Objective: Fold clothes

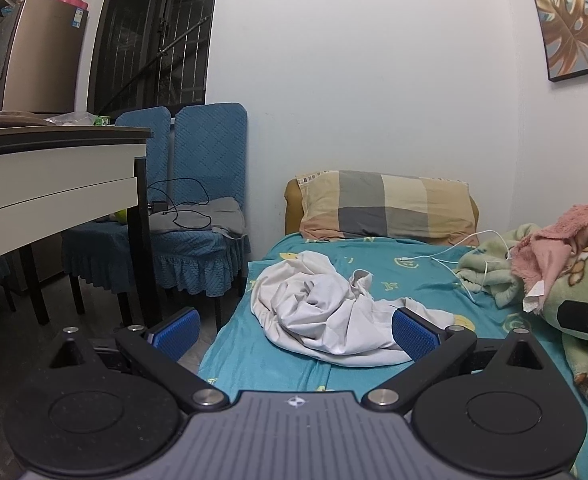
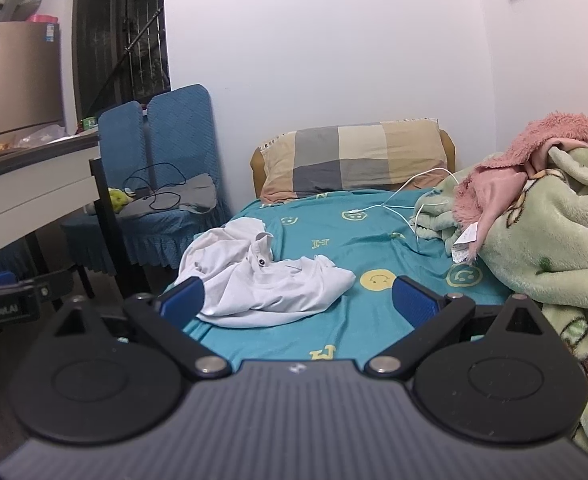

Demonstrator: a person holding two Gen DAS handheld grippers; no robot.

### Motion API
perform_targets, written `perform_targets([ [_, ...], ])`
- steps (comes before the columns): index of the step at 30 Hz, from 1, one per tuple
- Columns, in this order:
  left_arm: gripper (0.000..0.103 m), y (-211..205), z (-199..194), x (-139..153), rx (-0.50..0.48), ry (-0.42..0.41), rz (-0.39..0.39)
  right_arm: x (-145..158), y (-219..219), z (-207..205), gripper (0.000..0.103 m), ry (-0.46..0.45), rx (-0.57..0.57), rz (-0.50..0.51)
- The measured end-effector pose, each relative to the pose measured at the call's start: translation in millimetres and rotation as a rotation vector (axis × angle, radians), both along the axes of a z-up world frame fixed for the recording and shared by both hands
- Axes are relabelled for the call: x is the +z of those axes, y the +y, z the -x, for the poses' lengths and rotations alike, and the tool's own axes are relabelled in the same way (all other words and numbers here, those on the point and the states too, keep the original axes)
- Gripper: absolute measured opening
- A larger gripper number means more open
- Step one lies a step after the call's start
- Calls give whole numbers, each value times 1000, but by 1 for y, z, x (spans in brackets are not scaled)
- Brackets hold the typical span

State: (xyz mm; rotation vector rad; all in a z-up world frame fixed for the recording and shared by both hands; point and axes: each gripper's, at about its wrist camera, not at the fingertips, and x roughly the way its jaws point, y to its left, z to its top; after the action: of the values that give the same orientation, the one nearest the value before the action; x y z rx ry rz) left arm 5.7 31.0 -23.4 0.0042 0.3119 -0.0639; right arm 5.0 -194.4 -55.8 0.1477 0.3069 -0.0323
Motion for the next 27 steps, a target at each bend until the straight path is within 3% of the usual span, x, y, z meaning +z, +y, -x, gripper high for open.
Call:
perform_targets([
  [9,102,-5,-2,-6,2,23,-13,1,-2,1,101,14,-18,6],
  [13,100,-12,-24,-12,-39,62,-29,5,-7,4,99,6,-39,-24],
  [15,96,-22,-50,-17,-66,91,-73,5,-10,3,94,11,-45,-31],
  [17,93,-32,-80,-19,-93,110,-95,2,-14,-1,78,40,-58,-41],
  [27,84,-98,-271,-38,-151,182,-108,-13,-32,-23,72,100,-65,-162],
])
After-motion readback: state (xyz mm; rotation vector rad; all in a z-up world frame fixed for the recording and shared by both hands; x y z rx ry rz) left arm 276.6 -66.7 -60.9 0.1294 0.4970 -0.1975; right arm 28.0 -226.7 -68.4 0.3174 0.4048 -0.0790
